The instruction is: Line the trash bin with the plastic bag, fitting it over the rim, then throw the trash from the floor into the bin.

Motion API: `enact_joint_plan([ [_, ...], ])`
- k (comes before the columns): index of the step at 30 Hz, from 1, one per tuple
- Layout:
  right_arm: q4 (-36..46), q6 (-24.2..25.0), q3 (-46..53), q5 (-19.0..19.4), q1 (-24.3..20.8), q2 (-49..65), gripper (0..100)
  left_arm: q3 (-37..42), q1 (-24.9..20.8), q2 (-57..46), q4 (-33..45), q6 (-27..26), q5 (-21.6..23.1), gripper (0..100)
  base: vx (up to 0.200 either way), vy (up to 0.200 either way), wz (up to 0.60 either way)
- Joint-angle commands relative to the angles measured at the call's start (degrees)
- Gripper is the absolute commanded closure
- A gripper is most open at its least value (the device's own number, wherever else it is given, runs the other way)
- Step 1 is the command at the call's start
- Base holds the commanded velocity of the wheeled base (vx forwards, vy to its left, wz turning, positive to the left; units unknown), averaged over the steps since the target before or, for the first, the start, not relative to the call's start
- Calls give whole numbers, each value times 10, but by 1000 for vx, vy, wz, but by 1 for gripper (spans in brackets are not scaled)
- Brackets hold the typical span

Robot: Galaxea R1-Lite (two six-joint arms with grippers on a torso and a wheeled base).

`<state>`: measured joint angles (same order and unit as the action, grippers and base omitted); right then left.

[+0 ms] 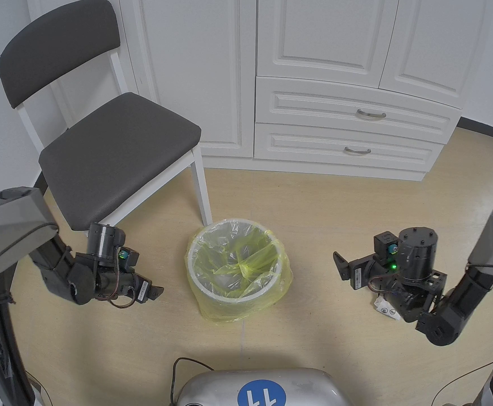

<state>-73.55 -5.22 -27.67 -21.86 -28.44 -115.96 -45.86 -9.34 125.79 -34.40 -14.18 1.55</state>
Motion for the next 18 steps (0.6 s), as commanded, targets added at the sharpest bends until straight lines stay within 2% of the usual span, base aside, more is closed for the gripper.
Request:
enact_joint_plan([
  [1, -24, -54, 102, 3, -3, 163, 0, 183, -28, -207, -88, 13, 15, 0, 0, 0, 0],
  [4, -88, -66, 123, 13, -3, 187, 0, 249, -35, -266, -131, 31, 14, 0, 0, 0, 0],
  [7, -165, -81, 139, 20, -3, 194, 0, 291, -35, -320, -141, 35, 15, 0, 0, 0, 0],
  [12, -165, -92, 130, 9, -2, 213, 0, 329, -47, -403, -141, 71, 15, 0, 0, 0, 0],
  [13, -165, -91, 131, 1, 0, 217, 0, 335, -53, -419, -141, 86, 15, 0, 0, 0, 0],
  [15, -165, -91, 136, -39, 4, 222, 0, 347, -60, -460, -139, 121, 15, 0, 0, 0, 0],
  [16, -165, -91, 136, -39, 4, 222, 0, 347, -60, -460, -139, 121, 15, 0, 0, 0, 0],
  [18, -135, -91, 174, -97, 7, 239, 0, 372, -62, -527, -136, 144, 17, 0, 0, 0, 0],
])
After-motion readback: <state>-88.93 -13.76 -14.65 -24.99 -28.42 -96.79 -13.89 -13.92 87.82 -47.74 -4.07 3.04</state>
